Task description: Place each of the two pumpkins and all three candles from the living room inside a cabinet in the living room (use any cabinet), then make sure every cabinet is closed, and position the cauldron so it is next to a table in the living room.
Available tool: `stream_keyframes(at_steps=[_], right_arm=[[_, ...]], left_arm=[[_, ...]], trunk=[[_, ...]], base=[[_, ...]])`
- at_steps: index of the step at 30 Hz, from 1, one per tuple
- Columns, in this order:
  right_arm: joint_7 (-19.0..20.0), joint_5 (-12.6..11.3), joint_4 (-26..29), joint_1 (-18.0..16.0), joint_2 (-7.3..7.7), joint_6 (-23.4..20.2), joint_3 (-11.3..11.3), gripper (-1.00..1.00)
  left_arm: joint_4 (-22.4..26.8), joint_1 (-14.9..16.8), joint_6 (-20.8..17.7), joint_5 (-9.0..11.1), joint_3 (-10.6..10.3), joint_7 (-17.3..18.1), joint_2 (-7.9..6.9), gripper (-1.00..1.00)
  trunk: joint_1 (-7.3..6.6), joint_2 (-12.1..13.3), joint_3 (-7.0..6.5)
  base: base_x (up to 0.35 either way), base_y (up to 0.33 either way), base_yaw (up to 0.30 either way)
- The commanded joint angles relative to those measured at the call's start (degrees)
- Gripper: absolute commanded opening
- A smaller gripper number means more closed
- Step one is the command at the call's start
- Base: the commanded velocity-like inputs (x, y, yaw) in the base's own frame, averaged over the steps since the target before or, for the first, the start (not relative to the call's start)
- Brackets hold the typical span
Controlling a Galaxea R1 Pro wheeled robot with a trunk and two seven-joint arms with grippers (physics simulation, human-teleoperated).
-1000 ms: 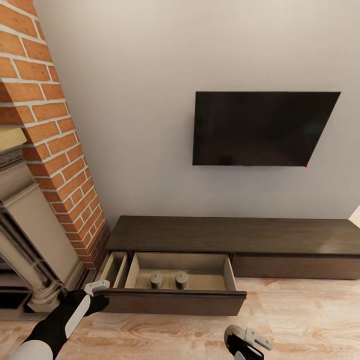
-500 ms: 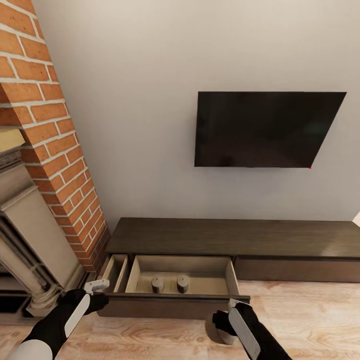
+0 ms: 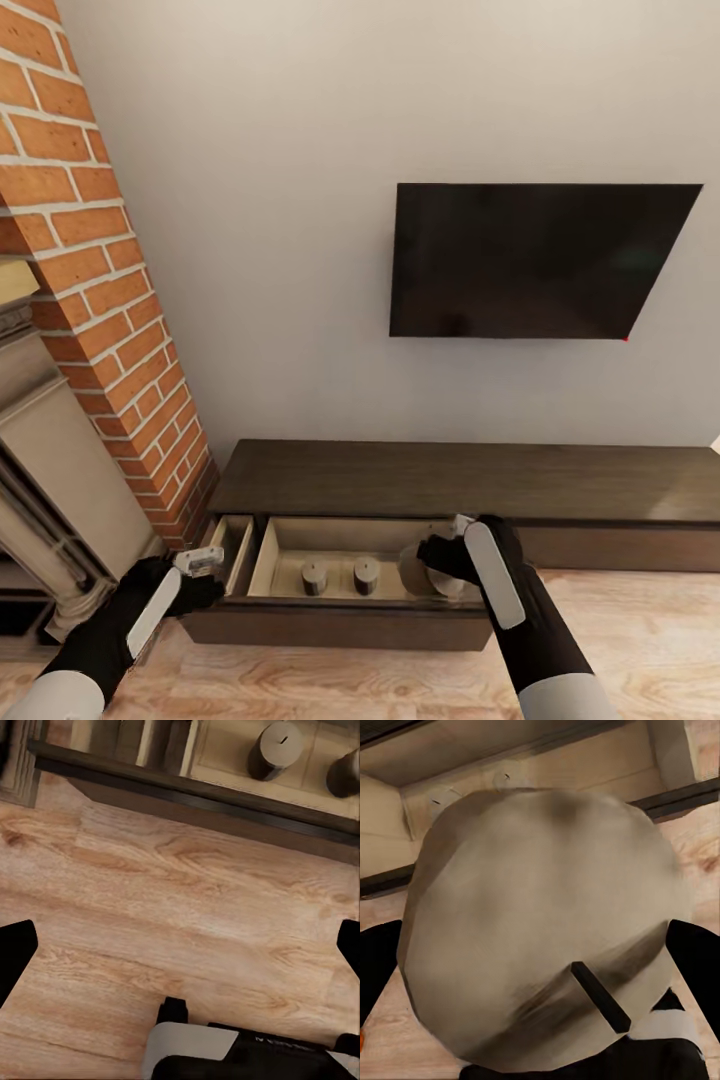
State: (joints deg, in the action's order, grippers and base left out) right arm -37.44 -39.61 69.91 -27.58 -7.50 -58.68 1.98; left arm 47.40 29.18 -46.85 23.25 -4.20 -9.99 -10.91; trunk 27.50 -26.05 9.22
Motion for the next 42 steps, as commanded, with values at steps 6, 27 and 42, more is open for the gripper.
stream_keyframes(at_steps=[6, 27, 42], right_arm=[[0.0, -0.2, -0.3, -2.2, -1.88, 0.6, 0.0, -1.0], [-0.2, 0.3, -11.9, -5.1, -2.1, 6.0, -0.1, -1.0], [-2.5, 0.7, -34.4, -13.8, -2.24, 17.3, 0.3, -1.0]], left_arm=[[5.6, 0.0, -7.4, -0.1, 5.1, 8.5, -0.16, 1.0], [6.7, 0.0, -8.0, -0.1, 7.0, 11.0, -0.14, 1.0], [6.7, 0.0, -8.0, -0.1, 7.1, 11.0, -0.24, 1.0]], trunk=[[0.0, 0.0, 0.01], [0.0, 0.0, 0.01], [0.0, 0.0, 0.01]], base=[[0.041, 0.0, 0.0], [0.14, 0.0, 0.0], [0.013, 0.0, 0.0]])
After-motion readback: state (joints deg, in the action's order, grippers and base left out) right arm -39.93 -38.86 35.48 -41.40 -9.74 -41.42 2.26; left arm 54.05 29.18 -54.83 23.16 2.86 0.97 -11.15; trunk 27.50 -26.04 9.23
